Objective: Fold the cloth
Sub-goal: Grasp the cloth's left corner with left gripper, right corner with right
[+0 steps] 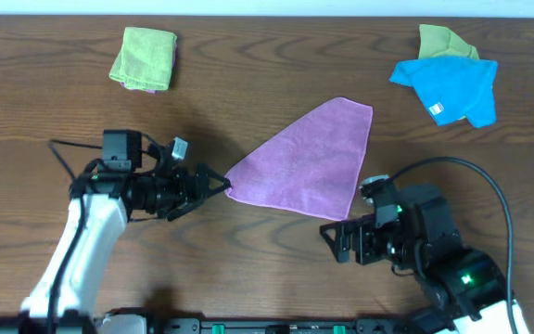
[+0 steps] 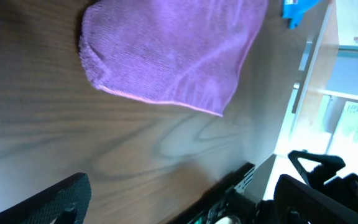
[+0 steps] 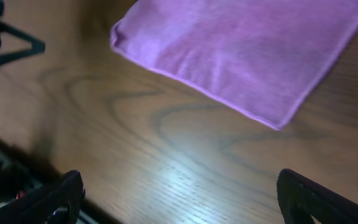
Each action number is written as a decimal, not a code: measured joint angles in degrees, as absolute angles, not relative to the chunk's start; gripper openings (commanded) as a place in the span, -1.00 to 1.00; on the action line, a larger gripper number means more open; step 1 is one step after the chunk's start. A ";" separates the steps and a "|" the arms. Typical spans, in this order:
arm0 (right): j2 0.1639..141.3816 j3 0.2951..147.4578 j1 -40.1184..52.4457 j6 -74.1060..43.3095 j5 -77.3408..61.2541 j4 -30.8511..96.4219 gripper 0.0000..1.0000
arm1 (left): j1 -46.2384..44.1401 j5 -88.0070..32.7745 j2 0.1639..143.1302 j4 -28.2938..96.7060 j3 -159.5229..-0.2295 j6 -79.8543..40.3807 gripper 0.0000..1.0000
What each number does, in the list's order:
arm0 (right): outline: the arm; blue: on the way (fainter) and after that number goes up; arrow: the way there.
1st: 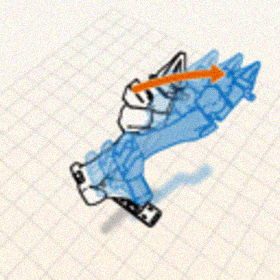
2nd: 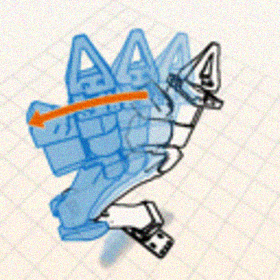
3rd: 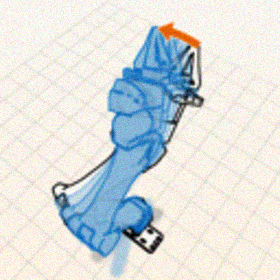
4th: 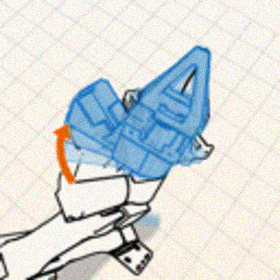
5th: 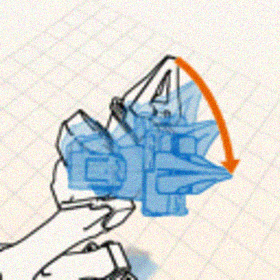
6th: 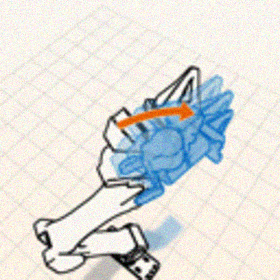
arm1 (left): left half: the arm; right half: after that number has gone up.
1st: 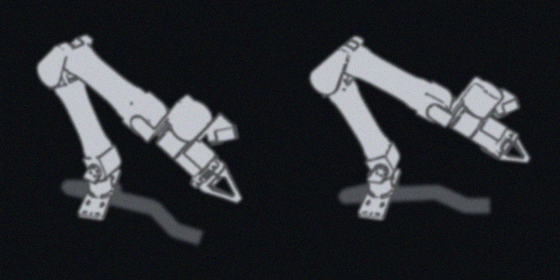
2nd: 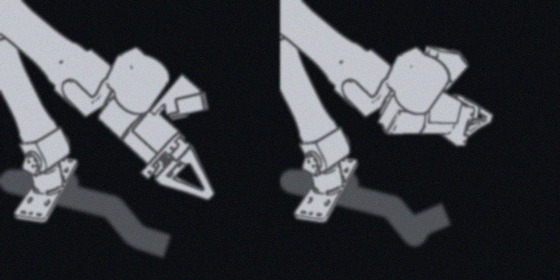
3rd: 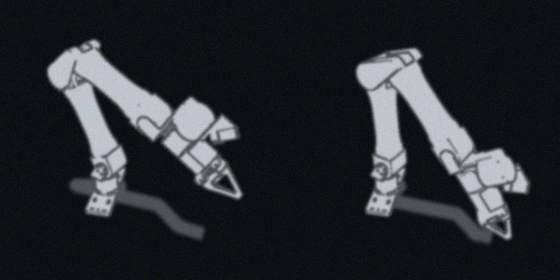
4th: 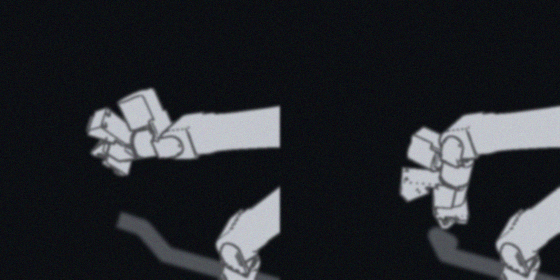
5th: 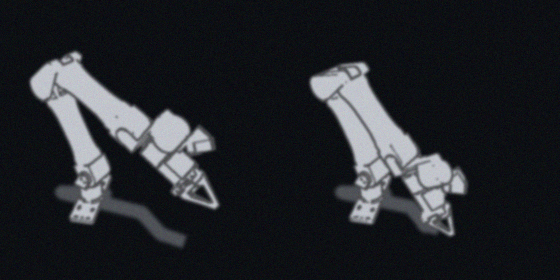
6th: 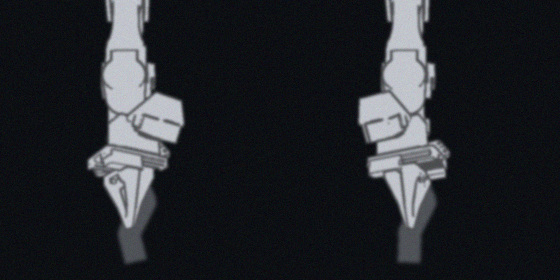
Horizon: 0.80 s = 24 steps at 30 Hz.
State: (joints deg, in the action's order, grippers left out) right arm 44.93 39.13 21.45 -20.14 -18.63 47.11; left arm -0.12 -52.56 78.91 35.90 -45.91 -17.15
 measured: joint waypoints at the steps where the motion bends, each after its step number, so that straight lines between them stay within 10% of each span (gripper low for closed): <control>1: 44.93 39.09 20.75 -20.34 -18.63 47.11 0.99 | -0.12 -52.60 80.03 35.38 -45.91 -17.37 0.91; 24: 44.91 38.92 15.42 -21.52 -21.91 46.89 0.99 | -8.75 -49.69 99.22 16.25 -45.93 -26.35 0.91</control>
State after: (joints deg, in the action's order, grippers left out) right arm 44.91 38.92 15.42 -21.52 -21.91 46.89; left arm -8.75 -49.69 99.22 16.25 -45.93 -26.35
